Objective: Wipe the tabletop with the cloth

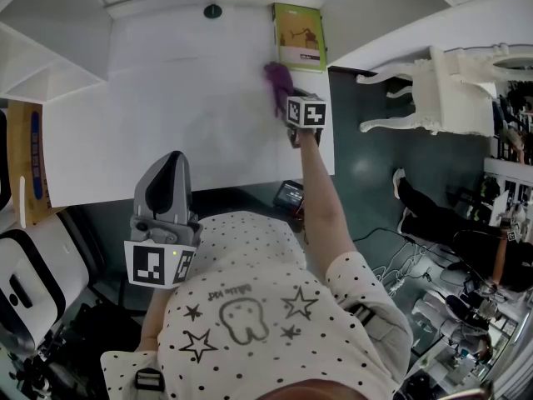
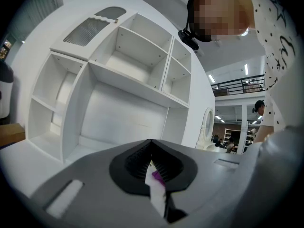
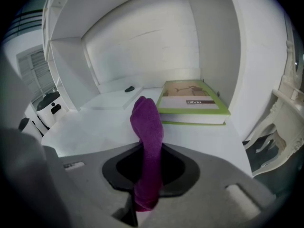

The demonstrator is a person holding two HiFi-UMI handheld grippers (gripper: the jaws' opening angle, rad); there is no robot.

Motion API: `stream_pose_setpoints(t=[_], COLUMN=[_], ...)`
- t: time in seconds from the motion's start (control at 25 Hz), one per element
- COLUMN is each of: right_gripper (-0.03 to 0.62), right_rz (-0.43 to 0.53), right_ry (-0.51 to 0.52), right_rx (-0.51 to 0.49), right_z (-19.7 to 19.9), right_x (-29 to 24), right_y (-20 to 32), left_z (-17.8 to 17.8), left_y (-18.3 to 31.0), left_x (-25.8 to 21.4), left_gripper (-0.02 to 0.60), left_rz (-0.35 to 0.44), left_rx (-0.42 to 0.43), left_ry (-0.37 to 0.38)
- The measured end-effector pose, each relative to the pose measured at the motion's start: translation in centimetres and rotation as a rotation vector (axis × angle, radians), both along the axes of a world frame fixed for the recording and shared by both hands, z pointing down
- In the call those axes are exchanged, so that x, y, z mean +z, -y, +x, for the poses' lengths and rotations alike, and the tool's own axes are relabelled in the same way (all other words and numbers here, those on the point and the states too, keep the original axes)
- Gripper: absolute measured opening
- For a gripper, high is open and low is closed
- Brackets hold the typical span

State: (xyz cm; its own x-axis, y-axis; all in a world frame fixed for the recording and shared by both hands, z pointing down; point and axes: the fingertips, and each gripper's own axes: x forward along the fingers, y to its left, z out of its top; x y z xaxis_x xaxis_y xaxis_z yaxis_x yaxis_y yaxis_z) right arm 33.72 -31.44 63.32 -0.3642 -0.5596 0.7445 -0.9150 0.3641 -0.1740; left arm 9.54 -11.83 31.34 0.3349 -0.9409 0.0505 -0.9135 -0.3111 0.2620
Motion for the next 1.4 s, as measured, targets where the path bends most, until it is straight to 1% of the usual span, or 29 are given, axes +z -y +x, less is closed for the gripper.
stream_pose_setpoints(t=[0.36,0.72,0.96,1.12,1.4], right_gripper=[0.063,0.063,0.063,0.063,0.064], right_rz=[0.004,0.008,0.012,0.013,0.011], right_ry=[-0.011,-0.009,-0.023,-0.023,-0.063], right_rx=[0.014,0.082,0.097,0.131,0.147], right_z=[1.6,3.8,5.8,7.3,9.7], right_x=[-0.1,0.0,0.0,0.1,0.1], right_y=[-0.1,-0.3,0.1,0.2,0.4], left_z=[-0.3,-1.0,-0.8,-0.7,-0.3], left_y=[0.2,-0.1,-0.2,-0.3,-0.2], left_x=[0.0,-0.2,-0.2,0.0,0.1], left_gripper=[-0.005,-0.005,-0.005,-0.005,-0.005], left_rz=[-0.002,0.002,0.000,-0.006,-0.013], left_rx=[0.001,-0.001,-0.005,-0.008,0.003], left_ry=[-0.002,0.000,0.006,0.010,0.014])
